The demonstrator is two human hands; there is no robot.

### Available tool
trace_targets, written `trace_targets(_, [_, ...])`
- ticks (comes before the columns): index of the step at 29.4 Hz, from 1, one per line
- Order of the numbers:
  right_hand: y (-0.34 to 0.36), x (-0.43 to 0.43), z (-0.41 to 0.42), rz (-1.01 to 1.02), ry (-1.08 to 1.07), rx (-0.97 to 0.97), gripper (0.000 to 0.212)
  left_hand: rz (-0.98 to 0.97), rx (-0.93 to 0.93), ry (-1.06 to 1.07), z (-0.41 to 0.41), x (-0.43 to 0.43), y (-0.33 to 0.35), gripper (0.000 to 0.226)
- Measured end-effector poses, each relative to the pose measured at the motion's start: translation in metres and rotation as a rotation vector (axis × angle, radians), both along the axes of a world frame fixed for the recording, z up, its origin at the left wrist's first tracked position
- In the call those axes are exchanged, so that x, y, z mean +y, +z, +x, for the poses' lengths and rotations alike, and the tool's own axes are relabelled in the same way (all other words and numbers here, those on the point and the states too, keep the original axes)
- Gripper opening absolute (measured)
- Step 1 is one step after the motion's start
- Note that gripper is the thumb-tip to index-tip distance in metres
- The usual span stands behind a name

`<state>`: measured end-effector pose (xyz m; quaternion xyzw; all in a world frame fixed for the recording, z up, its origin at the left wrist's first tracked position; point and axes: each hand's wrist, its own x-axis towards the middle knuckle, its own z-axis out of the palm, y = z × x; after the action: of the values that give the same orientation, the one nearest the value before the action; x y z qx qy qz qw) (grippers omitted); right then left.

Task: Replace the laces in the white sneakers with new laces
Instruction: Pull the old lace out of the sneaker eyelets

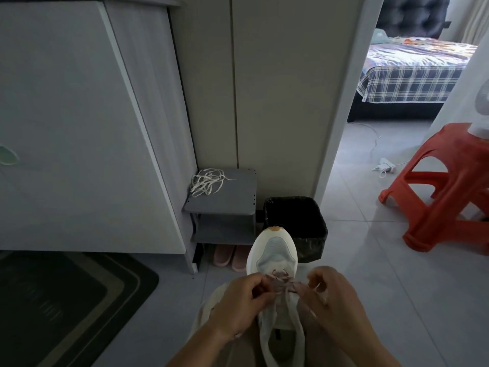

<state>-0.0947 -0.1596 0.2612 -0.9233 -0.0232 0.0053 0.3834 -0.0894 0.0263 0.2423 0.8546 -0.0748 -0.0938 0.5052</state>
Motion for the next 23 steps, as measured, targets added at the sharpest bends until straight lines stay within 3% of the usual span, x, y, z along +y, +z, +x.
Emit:
trace_targets(3, [0.002,0.017,-0.006,-0.260,0.063,0.093,0.025,0.014,-0.071,0.039,-0.001,-0.010,0.000,0.014])
trace_targets(6, [-0.007,0.027,-0.010,-0.329,0.038,0.044,0.031,0.117,-0.219,0.037,-0.002,-0.014,-0.002,0.009])
trace_targets(9, [-0.016,0.027,-0.013,-0.364,-0.037,-0.003,0.035,0.235,-0.359,0.051,-0.004,-0.018,0.000,0.021])
trace_targets(11, [-0.022,0.027,-0.012,-0.297,-0.041,0.029,0.033,0.304,-0.430,0.057,-0.006,-0.024,0.000,0.037])
trace_targets(16, [-0.021,0.014,0.005,0.006,-0.042,0.147,0.007,0.258,-0.338,0.129,-0.003,-0.031,-0.005,0.026])
trace_targets(23, [-0.015,0.005,0.012,0.117,0.018,0.157,0.018,0.263,-0.389,0.117,0.004,-0.035,-0.006,0.024])
